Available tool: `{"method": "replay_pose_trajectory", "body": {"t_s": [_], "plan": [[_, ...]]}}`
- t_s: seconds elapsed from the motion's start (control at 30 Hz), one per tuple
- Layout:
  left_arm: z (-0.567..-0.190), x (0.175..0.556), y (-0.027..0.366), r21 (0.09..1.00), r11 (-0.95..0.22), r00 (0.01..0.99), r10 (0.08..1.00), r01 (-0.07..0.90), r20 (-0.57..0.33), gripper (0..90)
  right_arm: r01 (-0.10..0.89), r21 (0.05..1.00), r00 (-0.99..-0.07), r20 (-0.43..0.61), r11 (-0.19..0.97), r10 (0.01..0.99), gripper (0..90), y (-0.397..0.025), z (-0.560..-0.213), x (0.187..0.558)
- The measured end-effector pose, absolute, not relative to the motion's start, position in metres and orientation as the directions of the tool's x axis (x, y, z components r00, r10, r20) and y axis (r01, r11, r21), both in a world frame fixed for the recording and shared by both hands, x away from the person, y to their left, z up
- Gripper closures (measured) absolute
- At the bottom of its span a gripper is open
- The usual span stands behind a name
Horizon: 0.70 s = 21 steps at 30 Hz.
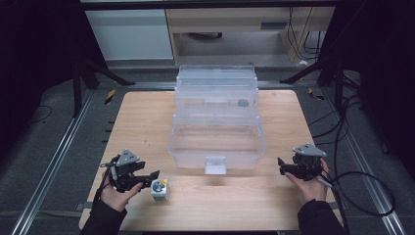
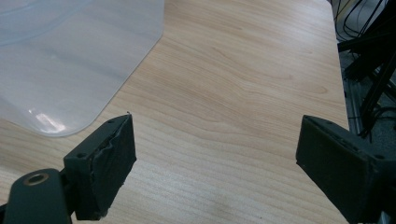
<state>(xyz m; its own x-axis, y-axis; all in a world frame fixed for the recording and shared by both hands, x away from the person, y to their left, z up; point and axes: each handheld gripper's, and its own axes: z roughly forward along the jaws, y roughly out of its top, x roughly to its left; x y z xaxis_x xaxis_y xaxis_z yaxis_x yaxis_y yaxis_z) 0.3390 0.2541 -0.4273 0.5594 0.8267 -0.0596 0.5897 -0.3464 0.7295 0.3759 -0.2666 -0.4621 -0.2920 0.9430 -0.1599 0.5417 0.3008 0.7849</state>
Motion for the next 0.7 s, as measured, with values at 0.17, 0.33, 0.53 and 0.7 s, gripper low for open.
{"method": "replay_pose_trajectory", "body": {"t_s": [0.17,0.33,0.53,0.7], "plan": [[-0.429,0.333,0.244,0.709,-0.359,0.556,0.830,0.606,-0.054,25.1,0.554,0.765,-0.302,-0.185,0.330,0.935,12.0,-0.264,-0.465,0.377],[-0.434,0.329,0.234,0.683,-0.368,0.555,0.830,0.631,-0.065,20.6,0.560,0.758,-0.308,-0.185,0.335,0.933,11.9,-0.263,-0.467,0.378],[-0.442,0.328,0.224,0.639,-0.397,0.567,0.821,0.659,-0.074,19.2,0.568,0.748,-0.315,-0.186,0.342,0.931,11.5,-0.263,-0.468,0.379],[-0.446,0.329,0.226,0.614,-0.398,0.560,0.824,0.681,-0.088,23.7,0.570,0.741,-0.325,-0.193,0.355,0.926,11.3,-0.262,-0.469,0.379]]}}
